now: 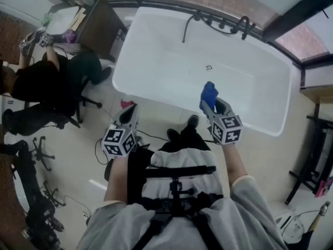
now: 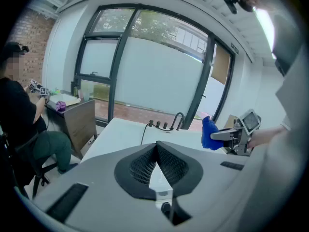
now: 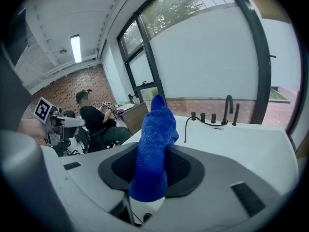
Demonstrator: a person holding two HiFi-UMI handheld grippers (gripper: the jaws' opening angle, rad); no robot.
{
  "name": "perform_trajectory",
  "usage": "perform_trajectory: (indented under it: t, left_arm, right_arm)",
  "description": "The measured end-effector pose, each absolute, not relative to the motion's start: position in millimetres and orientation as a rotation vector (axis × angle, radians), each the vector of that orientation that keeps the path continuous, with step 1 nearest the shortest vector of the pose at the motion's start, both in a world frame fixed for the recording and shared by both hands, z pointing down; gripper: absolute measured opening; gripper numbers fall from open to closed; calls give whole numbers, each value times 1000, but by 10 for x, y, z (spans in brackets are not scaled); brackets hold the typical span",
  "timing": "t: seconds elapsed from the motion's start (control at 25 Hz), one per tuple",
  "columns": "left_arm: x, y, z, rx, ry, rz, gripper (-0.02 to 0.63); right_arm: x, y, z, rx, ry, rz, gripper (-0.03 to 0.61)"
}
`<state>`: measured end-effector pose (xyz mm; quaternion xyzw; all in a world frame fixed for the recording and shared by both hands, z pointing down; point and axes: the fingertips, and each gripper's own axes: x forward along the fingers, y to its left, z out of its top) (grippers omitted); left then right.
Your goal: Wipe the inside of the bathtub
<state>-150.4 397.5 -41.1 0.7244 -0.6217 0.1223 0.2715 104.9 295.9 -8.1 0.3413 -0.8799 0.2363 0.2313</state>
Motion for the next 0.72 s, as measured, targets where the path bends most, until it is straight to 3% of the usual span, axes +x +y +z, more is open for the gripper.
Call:
perform_trajectory:
  t: [0.72]
  left_arm:
    - [-815, 2729, -785, 2034, -1673, 412, 3]
  right_arm:
    - [1524, 2048, -83, 956, -2468, 735, 141]
